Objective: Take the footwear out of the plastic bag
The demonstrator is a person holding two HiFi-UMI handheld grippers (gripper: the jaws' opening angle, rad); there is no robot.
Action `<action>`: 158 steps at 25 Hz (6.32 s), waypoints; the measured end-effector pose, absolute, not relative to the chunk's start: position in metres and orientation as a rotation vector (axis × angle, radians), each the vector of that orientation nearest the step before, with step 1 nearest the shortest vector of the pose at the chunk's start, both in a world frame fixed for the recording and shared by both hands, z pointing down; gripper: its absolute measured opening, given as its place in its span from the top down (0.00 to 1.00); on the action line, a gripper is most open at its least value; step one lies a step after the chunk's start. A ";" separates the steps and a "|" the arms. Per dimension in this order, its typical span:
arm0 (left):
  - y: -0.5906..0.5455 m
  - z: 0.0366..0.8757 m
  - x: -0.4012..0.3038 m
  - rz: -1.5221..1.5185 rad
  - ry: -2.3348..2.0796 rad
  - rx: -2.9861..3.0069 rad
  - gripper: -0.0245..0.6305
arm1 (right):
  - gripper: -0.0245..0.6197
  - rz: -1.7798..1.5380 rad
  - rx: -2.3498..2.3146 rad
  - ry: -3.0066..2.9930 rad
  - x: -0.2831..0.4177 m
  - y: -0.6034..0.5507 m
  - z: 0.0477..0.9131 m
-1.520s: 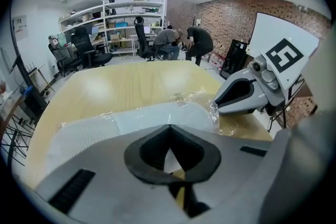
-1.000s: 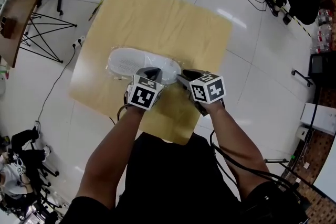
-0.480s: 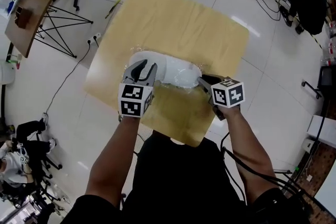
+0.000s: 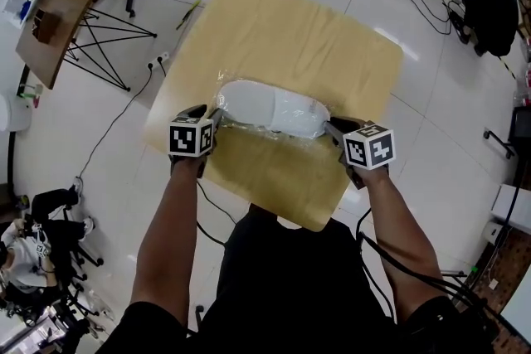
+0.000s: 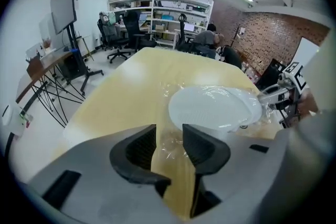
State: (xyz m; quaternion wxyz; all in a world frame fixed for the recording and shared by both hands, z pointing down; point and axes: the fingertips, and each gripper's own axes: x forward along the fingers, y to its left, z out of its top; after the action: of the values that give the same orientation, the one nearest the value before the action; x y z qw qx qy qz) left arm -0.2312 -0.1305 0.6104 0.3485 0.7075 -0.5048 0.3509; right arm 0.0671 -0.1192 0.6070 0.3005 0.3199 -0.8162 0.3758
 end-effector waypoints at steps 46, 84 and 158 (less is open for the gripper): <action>-0.158 0.600 -0.120 1.053 -0.953 2.193 0.87 | 0.89 1.158 0.987 -2.206 0.127 -0.147 0.596; -0.166 0.555 -0.108 0.915 -0.981 2.347 0.68 | 0.90 1.485 1.129 -2.228 0.177 -0.145 0.589; -0.119 0.479 -0.111 0.620 -0.911 2.440 0.89 | 0.96 1.262 1.392 -2.238 0.135 0.019 0.486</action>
State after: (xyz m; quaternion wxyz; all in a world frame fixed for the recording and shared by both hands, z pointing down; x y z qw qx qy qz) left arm -0.1106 -0.1193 0.4785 0.2300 0.8870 -0.3311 0.2252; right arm 0.1351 0.0193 0.4864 0.1094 0.4736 -0.7613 0.4291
